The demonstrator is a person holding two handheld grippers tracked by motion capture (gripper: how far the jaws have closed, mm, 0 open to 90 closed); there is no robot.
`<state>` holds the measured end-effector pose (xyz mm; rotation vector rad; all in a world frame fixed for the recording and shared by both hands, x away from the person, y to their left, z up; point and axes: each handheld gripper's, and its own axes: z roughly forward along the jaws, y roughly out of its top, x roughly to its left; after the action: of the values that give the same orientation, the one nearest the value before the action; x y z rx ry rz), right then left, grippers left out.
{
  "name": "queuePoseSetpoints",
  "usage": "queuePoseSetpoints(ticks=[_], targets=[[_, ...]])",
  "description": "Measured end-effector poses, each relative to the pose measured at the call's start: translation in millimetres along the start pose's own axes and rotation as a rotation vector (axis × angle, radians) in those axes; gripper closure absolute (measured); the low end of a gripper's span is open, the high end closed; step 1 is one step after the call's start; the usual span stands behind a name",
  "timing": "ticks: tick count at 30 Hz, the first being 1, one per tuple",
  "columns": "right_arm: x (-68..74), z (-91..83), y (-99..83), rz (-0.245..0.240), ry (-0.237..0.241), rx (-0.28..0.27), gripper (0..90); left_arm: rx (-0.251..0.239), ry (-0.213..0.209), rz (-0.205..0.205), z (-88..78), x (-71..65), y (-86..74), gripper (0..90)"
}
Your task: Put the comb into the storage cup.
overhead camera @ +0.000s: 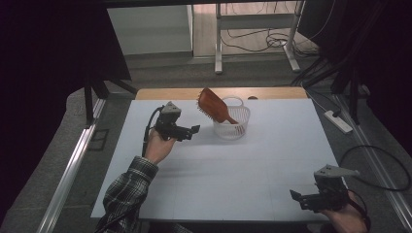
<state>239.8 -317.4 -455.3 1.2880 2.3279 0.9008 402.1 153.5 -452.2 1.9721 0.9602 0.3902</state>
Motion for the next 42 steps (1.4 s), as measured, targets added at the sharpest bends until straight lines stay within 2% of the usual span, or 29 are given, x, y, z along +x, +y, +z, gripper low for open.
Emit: queuePoseSetpoints(ticks=[7,24,26,42], targets=[[0.3,0.1,0.0,-0.002,0.001,0.001,0.0,-0.005,0.003,-0.002,-0.2,-2.4,-6.9,0.1],[0.6,-0.2,-0.1,-0.008,0.003,-0.002,0.0,0.041,-0.033,-0.009,3.8,-10.8,-20.8,0.0],[0.6,-0.1,-0.1,-0.008,0.003,-0.002,0.0,0.043,-0.025,0.002,2.7,-11.6,-21.8,0.0],[1.5,-0.5,-0.1,-0.014,0.002,-0.006,0.0,0.038,-0.017,0.004,-7.7,-16.1,-28.3,0.1]])
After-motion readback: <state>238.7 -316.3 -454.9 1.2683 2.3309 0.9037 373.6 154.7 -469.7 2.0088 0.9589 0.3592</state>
